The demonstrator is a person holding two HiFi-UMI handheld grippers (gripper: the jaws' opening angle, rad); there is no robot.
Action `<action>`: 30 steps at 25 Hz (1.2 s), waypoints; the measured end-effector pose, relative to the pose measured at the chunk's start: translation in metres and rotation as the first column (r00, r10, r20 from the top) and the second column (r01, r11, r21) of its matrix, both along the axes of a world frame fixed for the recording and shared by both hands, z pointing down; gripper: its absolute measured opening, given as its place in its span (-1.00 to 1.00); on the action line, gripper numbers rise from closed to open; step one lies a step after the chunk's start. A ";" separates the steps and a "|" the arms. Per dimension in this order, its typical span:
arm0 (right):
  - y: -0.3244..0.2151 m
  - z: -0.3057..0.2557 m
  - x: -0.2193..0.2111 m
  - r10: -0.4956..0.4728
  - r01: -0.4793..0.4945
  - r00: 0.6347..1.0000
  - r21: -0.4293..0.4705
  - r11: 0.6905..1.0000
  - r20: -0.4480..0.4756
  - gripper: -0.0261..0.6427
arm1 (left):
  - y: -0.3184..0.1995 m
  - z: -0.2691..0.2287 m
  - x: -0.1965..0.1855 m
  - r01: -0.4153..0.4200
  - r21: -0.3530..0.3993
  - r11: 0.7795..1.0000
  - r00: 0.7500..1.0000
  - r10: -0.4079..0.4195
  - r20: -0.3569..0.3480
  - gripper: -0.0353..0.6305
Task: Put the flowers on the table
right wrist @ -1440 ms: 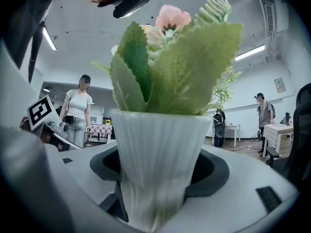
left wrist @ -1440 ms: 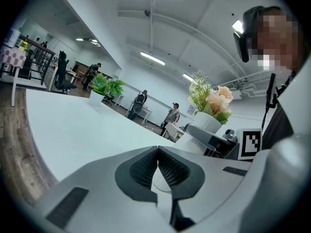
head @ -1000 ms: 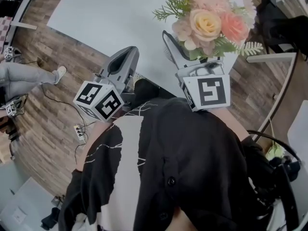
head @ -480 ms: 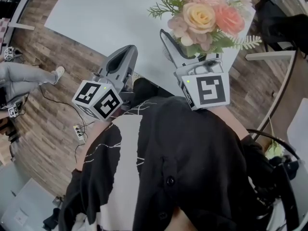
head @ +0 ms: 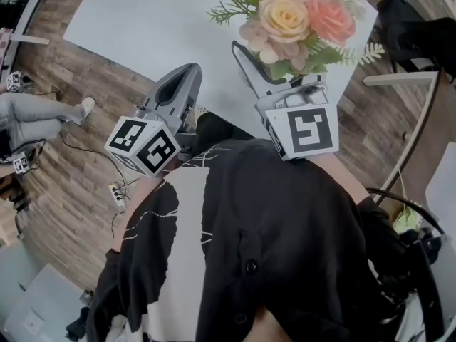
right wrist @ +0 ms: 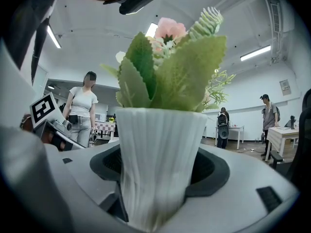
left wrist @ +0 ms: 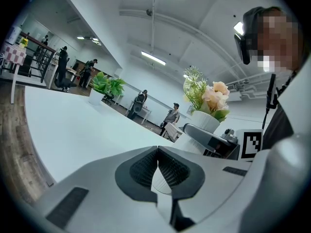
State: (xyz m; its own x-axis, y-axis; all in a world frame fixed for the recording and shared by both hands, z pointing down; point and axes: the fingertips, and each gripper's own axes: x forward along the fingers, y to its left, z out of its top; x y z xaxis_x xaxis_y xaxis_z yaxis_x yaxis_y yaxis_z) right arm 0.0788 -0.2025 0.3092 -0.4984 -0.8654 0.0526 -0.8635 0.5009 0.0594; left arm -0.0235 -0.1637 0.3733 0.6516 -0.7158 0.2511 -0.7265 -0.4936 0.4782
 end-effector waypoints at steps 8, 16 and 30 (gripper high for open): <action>-0.001 0.001 0.000 -0.007 0.007 1.000 -0.015 1.000 -0.002 0.12 | 0.000 0.001 0.003 -0.011 -0.001 1.000 1.000 0.011 -0.002 -0.85; 0.002 0.008 -0.001 -0.031 0.029 0.999 -0.071 0.997 -0.033 0.12 | -0.002 -0.001 0.004 -0.012 0.005 1.000 1.000 0.012 0.004 -0.85; -0.001 0.002 -0.002 -0.068 0.067 0.998 -0.037 0.997 -0.012 0.12 | -0.008 -0.015 -0.004 0.028 0.050 0.998 1.000 -0.028 0.001 -0.85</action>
State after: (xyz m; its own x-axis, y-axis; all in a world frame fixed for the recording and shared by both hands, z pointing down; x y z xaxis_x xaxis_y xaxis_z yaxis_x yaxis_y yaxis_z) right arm 0.0772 -0.2036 0.3112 -0.5546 -0.8271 0.0910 -0.8268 0.5601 0.0515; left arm -0.0280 -0.1719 0.3584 0.6304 -0.7455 0.2162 -0.7414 -0.4958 0.4522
